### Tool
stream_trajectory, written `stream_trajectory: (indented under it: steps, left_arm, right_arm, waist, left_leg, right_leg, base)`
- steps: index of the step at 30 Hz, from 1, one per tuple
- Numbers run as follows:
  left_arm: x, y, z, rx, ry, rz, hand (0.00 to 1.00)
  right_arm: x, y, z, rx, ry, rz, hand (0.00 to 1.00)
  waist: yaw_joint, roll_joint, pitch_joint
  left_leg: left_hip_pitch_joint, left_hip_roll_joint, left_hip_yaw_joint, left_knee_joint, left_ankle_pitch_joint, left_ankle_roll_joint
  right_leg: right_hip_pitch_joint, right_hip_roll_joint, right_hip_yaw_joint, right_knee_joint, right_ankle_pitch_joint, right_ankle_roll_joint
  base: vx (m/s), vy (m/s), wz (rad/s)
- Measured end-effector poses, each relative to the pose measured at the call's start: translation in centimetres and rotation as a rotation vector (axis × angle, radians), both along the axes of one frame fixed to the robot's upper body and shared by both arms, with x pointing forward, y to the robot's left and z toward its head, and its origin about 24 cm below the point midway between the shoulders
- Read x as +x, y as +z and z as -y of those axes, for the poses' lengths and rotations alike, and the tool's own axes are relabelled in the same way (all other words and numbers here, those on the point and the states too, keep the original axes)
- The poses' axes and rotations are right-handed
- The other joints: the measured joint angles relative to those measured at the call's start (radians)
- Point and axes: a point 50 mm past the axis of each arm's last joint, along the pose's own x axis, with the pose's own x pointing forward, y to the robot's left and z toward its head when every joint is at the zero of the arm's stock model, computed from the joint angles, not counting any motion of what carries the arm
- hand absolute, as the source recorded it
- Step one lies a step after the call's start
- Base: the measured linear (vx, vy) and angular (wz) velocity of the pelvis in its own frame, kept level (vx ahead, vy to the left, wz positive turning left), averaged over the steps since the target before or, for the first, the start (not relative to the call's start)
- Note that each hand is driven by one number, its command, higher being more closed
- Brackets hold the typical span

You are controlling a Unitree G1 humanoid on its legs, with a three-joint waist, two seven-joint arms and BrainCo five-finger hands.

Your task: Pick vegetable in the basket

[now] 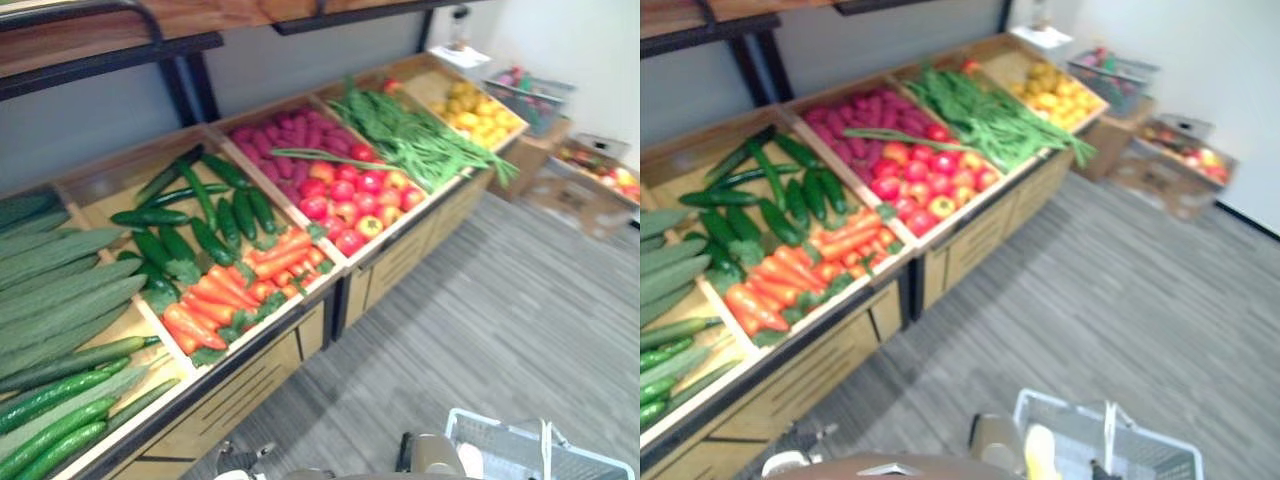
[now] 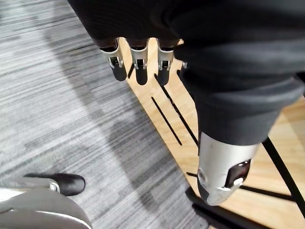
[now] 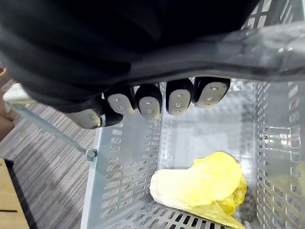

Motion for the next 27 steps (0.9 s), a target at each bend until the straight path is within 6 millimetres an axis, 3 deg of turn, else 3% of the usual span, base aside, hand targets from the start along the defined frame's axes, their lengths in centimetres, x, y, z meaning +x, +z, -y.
stream_trajectory:
  steps: [1,3,5,6,7,8,9,12,13,15,17,19,22,23,27]
  left_arm:
    - [0.0,0.0,0.1,-0.003,0.009,0.002,0.0]
    - [0.1,0.2,-0.2,0.0,0.056,0.025,0.0]
    - [-0.6,0.3,-1.1,0.015,0.105,0.022,0.0]
    - [-0.6,0.0,-0.5,-0.013,0.145,0.021,0.0]
    - [-0.9,-0.2,0.4,-0.045,0.185,0.022,0.0]
    - [-1.0,-0.3,0.6,-0.053,0.201,0.021,0.0]
    - [-1.6,-0.5,1.0,-0.067,0.236,0.011,0.0]
    - [-2.4,-0.5,0.6,-0.076,0.317,0.014,0.0]
    - [-2.4,-0.5,0.6,-0.081,0.328,0.017,0.0]
    - [-2.2,-0.5,0.7,-0.088,0.338,0.026,0.0]
    - [-1.8,-0.4,0.7,-0.09,0.32,0.035,0.0]
    - [-1.7,-0.4,0.8,-0.087,0.314,0.032,0.0]
    - [-2.2,-0.6,1.0,-0.092,0.32,0.01,0.0]
    - [-2.5,-0.8,1.2,-0.104,0.368,0.004,0.0]
    - [-3.6,-0.7,0.3,-0.117,0.636,0.038,0.0]
  right_arm:
    - [-0.1,-0.1,-0.2,0.006,-0.003,-0.002,1.0]
    - [-0.7,-0.3,-1.1,0.032,-0.012,-0.018,1.0]
    - [-1.8,-0.6,-1.8,0.057,-0.028,-0.045,1.0]
    - [-1.9,-0.5,-1.7,0.061,-0.051,-0.048,1.0]
    - [-2.1,-0.3,-0.8,0.04,-0.073,-0.042,1.0]
    - [-2.0,-0.2,-0.6,0.036,-0.079,-0.037,1.0]
    - [-1.4,-0.1,0.0,0.024,-0.084,-0.021,1.0]
    - [-0.2,0.0,0.4,0.016,-0.073,0.0,1.0]
    - [0.0,0.0,0.4,0.017,-0.071,0.005,1.0]
    - [0.1,0.1,0.5,0.015,-0.071,0.008,1.0]
    - [0.3,0.3,1.1,-0.007,-0.064,0.024,1.0]
    - [0.5,0.5,1.5,-0.018,-0.059,0.032,1.0]
    - [0.4,0.7,2.0,-0.032,-0.073,0.043,1.0]
    - [0.4,0.8,2.4,-0.038,-0.093,0.048,1.0]
    - [-0.7,0.7,2.5,-0.017,-0.163,0.038,1.0]
  waist:
    - [0.005,0.003,0.0]
    - [0.024,-0.008,-0.001]
    - [0.025,-0.047,-0.021]
    - [0.034,-0.013,-0.021]
    - [0.032,0.015,-0.031]
    - [0.034,0.024,-0.037]
    - [0.034,0.047,-0.037]
    - [0.028,0.057,-0.035]
    - [0.016,0.046,-0.026]
    - [0.008,0.037,-0.023]
    - [-0.008,0.037,-0.022]
    - [-0.009,0.039,-0.023]
    - [-0.011,0.058,-0.024]
    - [-0.01,0.064,-0.026]
    - [-0.012,0.066,-0.033]
  left_leg:
    - [-0.001,0.013,-0.026,0.014,-0.013,-0.012]
    - [-0.009,0.058,-0.111,0.068,-0.079,-0.07]
    - [-0.02,0.069,-0.157,0.091,-0.121,-0.111]
    - [-0.024,0.132,-0.167,0.103,-0.14,-0.134]
    - [-0.037,0.182,-0.114,0.09,-0.098,-0.147]
    - [-0.034,0.2,-0.096,0.069,-0.063,-0.158]
    - [-0.031,0.234,-0.079,0.007,0.019,-0.177]
    - [-0.041,0.283,-0.071,-0.032,0.144,-0.181]
    - [-0.048,0.288,-0.031,-0.029,0.191,-0.165]
    - [-0.058,0.29,0.04,-0.016,0.222,-0.145]
    - [-0.09,0.292,0.214,0.023,0.225,-0.14]
    - [-0.092,0.273,0.291,-0.009,0.224,-0.141]
    - [-0.091,0.262,0.296,-0.081,0.207,-0.149]
    - [-0.091,0.258,0.298,-0.107,0.187,-0.166]
    - [-0.084,0.216,0.313,-0.118,0.173,-0.17]
  right_leg:
    - [-0.001,0.007,0.028,-0.041,0.005,-0.003]
    - [0.015,0.004,0.103,-0.139,0.058,-0.012]
    - [0.03,-0.023,0.114,-0.142,0.07,0.008]
    - [0.024,0.012,0.04,-0.086,0.081,0.019]
    - [0.016,0.035,-0.018,-0.058,0.04,-0.007]
    - [0.011,0.042,-0.034,-0.043,0.031,-0.018]
    - [0.012,0.056,-0.08,-0.021,0.009,-0.05]
    - [0.044,0.072,-0.18,-0.01,-0.024,-0.105]
    - [0.083,0.06,-0.226,-0.014,-0.036,-0.12]
    - [0.114,0.044,-0.274,-0.028,-0.049,-0.128]
    - [0.141,0.021,-0.344,-0.034,-0.071,-0.128]
    - [0.151,0.009,-0.377,-0.043,-0.083,-0.118]
    - [0.14,0.028,-0.37,-0.059,-0.073,-0.102]
    - [0.126,0.036,-0.346,-0.057,-0.067,-0.095]
    - [0.117,0.042,-0.239,-0.079,-0.047,-0.072]
  base:
    - [0.55,-0.556,1.22]
    - [0.38,-0.494,1.1]
    - [0.3,-0.556,1.01]
    - [0.37,-0.679,1.17]
    - [0.3,-0.511,0.92]
    - [0.27,-0.455,0.95]
    - [0.2,-0.369,0.67]
    - [0.24,-0.497,0.86]
    - [0.13,-0.333,1.06]
    - [0.04,-0.206,0.95]
    - [-0.04,-0.141,1.06]
    - [-0.09,-0.033,0.74]
    - [-0.07,0.044,0.31]
    - [-0.04,0.121,0.13]
    - [0.0,0.106,-0.1]
